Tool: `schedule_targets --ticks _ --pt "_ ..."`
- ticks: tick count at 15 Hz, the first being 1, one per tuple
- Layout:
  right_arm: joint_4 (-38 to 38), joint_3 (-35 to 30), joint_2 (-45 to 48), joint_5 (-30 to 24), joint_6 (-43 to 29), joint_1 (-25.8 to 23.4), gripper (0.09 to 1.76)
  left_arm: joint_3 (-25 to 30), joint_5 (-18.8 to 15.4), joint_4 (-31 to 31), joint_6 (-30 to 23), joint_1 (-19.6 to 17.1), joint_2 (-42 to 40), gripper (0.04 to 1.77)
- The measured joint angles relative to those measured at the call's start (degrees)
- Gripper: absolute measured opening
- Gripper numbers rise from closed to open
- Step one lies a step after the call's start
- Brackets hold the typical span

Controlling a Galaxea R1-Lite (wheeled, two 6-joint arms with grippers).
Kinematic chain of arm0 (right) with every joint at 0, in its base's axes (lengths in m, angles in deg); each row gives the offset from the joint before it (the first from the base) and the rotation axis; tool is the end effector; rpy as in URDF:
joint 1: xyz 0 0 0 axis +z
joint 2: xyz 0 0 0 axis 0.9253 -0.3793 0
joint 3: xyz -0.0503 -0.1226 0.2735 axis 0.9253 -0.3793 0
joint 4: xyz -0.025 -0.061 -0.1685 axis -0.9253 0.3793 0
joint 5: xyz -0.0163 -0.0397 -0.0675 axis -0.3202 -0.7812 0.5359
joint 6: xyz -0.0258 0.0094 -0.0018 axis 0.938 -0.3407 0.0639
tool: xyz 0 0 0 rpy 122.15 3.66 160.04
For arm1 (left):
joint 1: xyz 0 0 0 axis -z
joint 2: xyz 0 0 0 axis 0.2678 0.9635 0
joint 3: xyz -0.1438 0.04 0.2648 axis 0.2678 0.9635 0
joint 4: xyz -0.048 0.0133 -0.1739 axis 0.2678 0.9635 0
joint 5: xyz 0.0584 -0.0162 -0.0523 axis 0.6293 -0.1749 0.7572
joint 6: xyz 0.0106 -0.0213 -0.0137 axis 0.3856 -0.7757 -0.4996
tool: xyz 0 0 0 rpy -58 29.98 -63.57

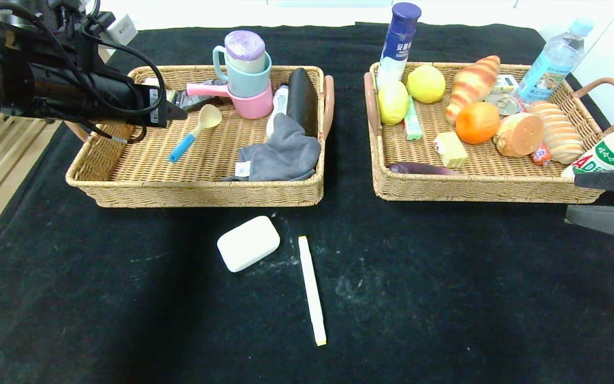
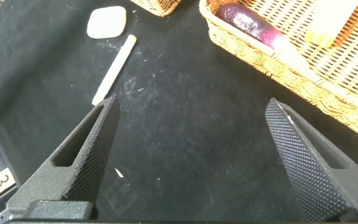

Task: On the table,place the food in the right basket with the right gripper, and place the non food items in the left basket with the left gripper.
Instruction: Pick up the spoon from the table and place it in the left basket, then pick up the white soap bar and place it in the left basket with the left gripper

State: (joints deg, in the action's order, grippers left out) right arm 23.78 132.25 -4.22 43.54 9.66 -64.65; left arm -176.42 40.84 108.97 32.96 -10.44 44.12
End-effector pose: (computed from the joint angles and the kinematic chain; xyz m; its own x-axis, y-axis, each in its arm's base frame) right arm 0.1555 0.0268 0.3031 0.6680 0.7074 -0.2311 -0.7197 0.6930 0.0410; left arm 0.3406 -0.0300 0.3420 0.9513 -0.0717 -0.2999 0.0971 0.9928 0.0707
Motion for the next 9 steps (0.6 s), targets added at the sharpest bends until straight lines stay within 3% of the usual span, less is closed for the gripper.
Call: schedule_targets --ticks 3,9 --pt "-0.04 0.00 -0.01 0.01 0.02 0.00 1.71 -0.06 0.02 0.02 -0.05 0.00 0.00 1.28" --pt "-0.02 0.00 -0.01 -0.02 0.02 0.00 1.71 0.24 -0.26 0.11 -0.05 0.07 -0.15 1.51"
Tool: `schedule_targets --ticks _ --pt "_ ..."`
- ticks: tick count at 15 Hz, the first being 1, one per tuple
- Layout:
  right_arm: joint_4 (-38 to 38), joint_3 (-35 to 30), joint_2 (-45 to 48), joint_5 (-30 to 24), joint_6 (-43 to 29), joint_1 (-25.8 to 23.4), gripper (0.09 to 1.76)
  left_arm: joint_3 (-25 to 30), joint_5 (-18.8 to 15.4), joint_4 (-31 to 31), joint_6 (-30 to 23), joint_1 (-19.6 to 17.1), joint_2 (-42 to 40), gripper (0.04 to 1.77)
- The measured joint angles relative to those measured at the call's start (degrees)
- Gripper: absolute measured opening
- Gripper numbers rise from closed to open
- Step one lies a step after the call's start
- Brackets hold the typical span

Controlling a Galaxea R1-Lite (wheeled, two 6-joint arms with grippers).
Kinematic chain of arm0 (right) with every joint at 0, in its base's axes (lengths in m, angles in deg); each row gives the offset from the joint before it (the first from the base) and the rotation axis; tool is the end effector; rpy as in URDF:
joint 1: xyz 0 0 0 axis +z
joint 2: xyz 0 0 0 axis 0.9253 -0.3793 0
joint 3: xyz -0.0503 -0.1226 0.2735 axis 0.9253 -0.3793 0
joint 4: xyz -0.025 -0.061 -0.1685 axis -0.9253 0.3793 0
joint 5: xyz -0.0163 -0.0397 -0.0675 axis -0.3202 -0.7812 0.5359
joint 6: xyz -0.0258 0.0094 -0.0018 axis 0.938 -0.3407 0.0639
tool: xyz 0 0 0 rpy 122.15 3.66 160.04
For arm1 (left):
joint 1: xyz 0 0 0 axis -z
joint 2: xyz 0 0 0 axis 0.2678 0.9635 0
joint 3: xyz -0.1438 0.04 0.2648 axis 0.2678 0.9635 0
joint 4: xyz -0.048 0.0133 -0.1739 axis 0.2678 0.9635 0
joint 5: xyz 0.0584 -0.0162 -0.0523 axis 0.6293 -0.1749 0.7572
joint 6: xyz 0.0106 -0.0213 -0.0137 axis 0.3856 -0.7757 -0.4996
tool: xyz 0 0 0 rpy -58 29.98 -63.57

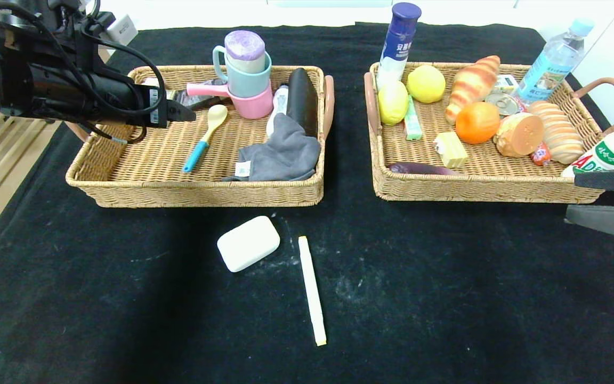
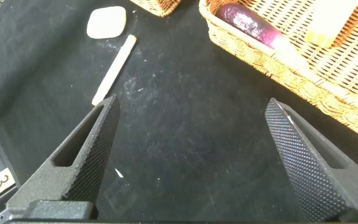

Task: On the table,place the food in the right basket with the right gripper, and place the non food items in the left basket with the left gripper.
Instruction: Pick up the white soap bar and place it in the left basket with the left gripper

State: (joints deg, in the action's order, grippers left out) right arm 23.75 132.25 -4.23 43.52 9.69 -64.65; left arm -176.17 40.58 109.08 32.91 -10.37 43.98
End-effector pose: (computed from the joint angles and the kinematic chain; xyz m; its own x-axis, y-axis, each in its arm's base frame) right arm 0.1556 0.0269 0.3031 0.6678 0.7076 -0.2308 -0.7201 0.6927 0.0403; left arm 0.3398 -0.0305 0.3415 0.9497 -0.0773 -0.3036 0.1027 0.9924 0.0685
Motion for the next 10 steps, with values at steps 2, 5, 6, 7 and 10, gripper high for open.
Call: schedule_targets --ticks 2,5,6,7,10 --pt "0.02 0.00 0.00 0.02 -0.02 0.00 1.71 0.09 0.02 0.00 0.02 0.04 -0.07 1.55" --pt "0.05 0.00 0.00 0.04 0.00 0.00 1.71 0.11 0.00 0.27 0.05 0.17 -0.30 1.61" --pt "0.05 0.00 -0.05 0.00 0.00 0.00 1.71 0.13 0.00 0.55 0.06 0.30 -0.52 1.62" --pt "0.07 0.00 -0.07 0.00 0.01 0.00 1.71 0.28 0.02 0.77 0.06 0.59 -0.90 1.63" --pt "0.07 0.00 -0.10 0.02 0.00 0.00 1.71 2.27 0.02 0.85 0.41 2.22 -2.73 1.66"
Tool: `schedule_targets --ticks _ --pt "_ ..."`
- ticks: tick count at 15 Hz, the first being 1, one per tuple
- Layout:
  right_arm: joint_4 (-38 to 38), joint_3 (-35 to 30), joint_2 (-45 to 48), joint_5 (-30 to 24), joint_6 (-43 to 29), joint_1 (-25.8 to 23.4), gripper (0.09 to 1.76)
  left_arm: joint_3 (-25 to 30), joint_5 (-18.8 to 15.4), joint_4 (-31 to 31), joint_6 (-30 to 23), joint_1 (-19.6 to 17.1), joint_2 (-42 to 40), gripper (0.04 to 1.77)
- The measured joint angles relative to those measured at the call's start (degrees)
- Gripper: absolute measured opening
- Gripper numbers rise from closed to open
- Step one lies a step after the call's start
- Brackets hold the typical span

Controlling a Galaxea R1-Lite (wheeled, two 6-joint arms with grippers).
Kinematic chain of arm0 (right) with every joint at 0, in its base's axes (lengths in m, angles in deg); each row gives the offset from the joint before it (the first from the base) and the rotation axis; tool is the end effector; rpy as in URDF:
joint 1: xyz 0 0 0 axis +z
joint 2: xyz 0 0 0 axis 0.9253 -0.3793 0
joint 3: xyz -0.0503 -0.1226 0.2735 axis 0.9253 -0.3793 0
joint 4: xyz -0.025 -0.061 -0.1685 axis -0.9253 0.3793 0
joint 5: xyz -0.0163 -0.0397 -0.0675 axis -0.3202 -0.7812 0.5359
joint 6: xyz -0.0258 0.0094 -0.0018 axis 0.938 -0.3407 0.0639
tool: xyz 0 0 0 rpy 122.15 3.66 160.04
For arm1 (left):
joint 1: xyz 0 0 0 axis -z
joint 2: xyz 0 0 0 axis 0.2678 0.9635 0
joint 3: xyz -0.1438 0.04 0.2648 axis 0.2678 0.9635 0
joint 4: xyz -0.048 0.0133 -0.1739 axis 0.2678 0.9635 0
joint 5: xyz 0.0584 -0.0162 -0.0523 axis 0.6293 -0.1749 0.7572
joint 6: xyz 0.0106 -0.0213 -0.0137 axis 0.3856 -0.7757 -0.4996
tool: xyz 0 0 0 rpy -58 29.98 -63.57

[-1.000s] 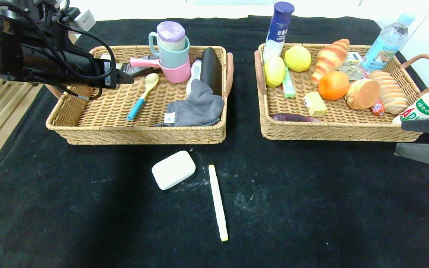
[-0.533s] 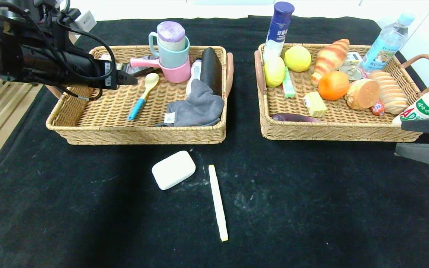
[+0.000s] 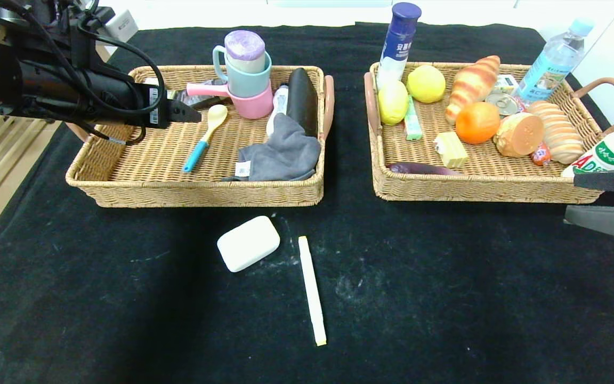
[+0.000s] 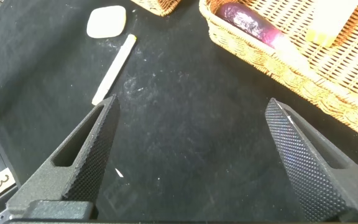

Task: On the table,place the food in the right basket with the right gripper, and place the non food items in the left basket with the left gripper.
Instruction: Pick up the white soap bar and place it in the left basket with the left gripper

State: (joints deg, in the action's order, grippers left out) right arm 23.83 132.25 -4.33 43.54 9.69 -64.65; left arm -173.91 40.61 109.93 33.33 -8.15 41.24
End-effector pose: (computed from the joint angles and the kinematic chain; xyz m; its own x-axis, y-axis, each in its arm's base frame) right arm 0.1561 0.0269 0.3027 0.6673 0.7073 -0.2331 -0.7197 0.6930 0.0424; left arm 0.3235 -0.0416 0.3455 0.9441 -0.1132 -0.3097 0.1431 0.9868 0.0755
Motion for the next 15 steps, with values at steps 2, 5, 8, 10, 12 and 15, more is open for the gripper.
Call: schedule_targets --ticks 2,5,8,10,12,15 --pt "-0.07 0.00 -0.01 -0.02 0.00 0.00 1.71 1.67 0.04 0.00 0.13 1.97 -1.54 1.67" --pt "-0.07 -0.02 -0.01 0.00 0.00 0.00 1.71 5.07 0.09 -0.15 0.28 5.56 -4.13 1.69" --pt "-0.07 -0.02 -0.09 0.00 0.00 0.00 1.71 8.95 -2.62 0.02 1.82 8.64 -7.22 1.69" --pt "-0.05 -0.02 -0.09 0.00 -0.05 -0.01 1.71 11.57 -4.84 0.09 5.64 9.56 -9.03 1.70" --pt "-0.02 -0.02 -0.09 0.00 -0.07 -0.01 1.71 14.38 -6.38 0.09 9.12 10.33 -10.50 1.70" --pt "-0.02 0.05 -0.09 0.00 -0.10 -0.01 1.71 17.73 -9.46 0.11 12.41 11.08 -11.87 1.70"
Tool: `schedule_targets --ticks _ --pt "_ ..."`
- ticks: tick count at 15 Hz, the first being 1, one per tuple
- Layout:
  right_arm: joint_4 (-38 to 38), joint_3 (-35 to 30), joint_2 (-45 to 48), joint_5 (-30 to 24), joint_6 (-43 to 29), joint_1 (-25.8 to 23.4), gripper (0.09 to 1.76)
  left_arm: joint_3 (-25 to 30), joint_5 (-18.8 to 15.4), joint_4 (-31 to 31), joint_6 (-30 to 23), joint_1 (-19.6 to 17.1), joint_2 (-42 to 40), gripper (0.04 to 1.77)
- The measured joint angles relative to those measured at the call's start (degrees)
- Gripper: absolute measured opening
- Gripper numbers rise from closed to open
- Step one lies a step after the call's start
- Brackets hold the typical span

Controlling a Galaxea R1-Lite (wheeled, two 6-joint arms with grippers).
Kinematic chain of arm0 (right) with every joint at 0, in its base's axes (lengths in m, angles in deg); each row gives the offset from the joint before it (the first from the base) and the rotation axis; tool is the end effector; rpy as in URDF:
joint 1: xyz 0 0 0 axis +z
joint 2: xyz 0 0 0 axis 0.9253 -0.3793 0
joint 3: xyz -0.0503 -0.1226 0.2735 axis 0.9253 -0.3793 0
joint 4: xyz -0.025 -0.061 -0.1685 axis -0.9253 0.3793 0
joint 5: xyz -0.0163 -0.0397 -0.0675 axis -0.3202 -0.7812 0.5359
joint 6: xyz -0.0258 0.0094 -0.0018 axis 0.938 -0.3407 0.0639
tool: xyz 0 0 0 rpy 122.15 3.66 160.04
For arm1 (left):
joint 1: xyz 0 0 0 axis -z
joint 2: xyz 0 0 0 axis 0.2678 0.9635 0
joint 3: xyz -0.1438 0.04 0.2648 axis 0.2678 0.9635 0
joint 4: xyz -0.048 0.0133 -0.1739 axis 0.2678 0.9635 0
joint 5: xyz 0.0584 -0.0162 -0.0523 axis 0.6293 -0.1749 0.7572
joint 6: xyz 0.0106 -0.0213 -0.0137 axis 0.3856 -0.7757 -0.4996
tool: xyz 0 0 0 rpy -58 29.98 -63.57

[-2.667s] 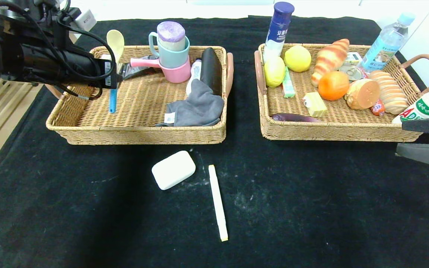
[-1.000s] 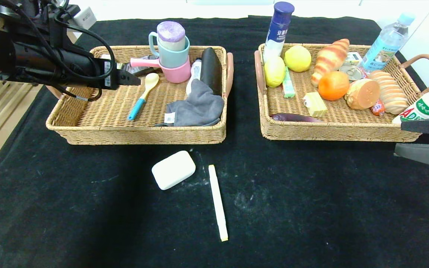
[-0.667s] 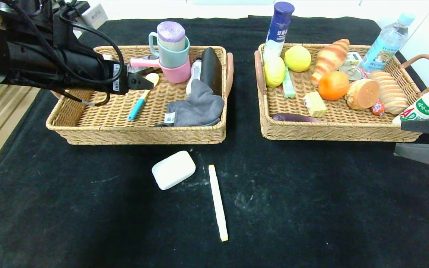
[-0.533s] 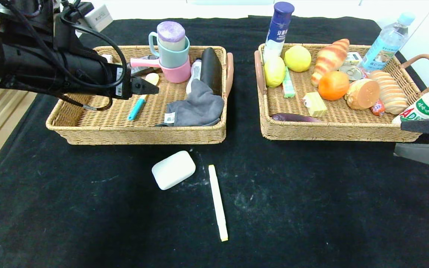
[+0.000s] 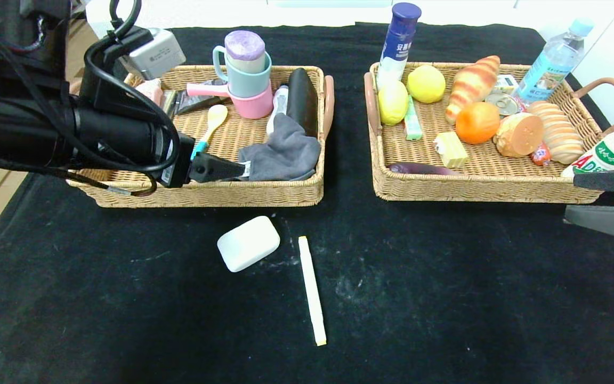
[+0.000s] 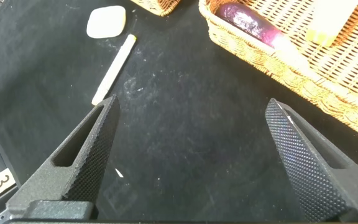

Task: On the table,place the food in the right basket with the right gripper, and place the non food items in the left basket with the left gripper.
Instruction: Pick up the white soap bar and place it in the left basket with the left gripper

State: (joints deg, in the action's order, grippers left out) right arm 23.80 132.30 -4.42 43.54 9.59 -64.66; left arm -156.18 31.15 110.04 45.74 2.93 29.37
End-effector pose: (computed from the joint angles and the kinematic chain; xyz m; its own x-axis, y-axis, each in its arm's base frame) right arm 0.1565 0.0269 0.3027 0.6674 0.7072 -0.2332 -0.7193 0.6933 0.0442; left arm 0.2517 -0.0885 0.3247 0.8067 -0.4332 -0.4020 0.5400 0.8167 0.2034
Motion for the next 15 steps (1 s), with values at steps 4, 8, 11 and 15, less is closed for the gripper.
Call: schedule_targets --ticks 4,8,11,15 --pt "-0.02 0.02 0.00 0.00 0.00 0.00 1.71 4.24 -3.06 -0.06 7.77 0.40 -1.19 1.71" --pt "0.00 0.04 0.00 0.01 0.00 0.00 1.71 8.20 -3.29 -0.11 13.14 0.71 -2.21 1.71" --pt "-0.02 0.11 0.00 0.06 0.00 0.01 1.71 10.02 -3.29 -0.17 15.21 1.37 -2.29 1.71" --pt "-0.06 0.11 0.00 0.06 0.02 -0.07 1.71 12.53 -2.65 -0.50 17.36 2.83 -1.79 1.71"
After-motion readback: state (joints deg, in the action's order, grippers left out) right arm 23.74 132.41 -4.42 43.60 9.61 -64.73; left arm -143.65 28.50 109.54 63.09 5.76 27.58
